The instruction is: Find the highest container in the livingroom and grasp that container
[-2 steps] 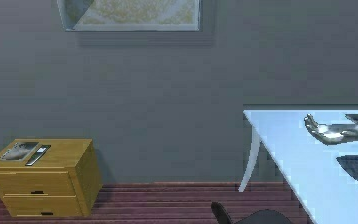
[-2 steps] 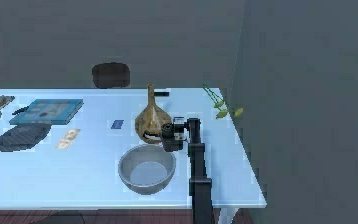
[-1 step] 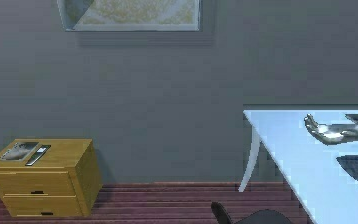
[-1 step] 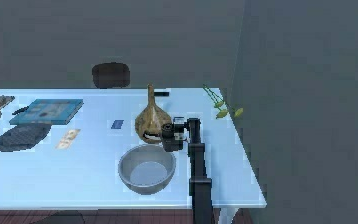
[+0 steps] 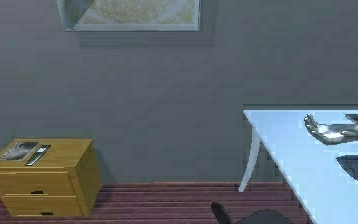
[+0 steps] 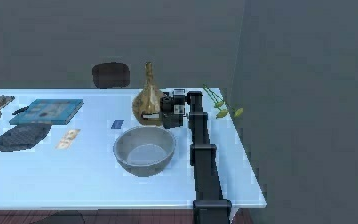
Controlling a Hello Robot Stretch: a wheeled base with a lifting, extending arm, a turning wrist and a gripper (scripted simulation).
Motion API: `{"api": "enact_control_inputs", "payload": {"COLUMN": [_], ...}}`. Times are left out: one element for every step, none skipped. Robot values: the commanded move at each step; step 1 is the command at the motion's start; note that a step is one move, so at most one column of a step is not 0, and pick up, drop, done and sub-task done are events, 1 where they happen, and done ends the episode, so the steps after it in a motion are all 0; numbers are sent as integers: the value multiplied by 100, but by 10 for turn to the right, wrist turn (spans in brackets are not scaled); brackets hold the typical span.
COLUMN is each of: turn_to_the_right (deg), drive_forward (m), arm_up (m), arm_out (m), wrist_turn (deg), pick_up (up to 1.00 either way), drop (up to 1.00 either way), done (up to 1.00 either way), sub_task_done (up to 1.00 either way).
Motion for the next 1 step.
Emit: {"api": "enact_control_inputs", "payload": {"turn_to_the_right": [0], "drive_forward": [0], "arm_up": [0], "arm_out": [0], "wrist_turn": [0], "pick_up": [0], "drop": [0], "done": [100], "sub_task_done": [0]}}
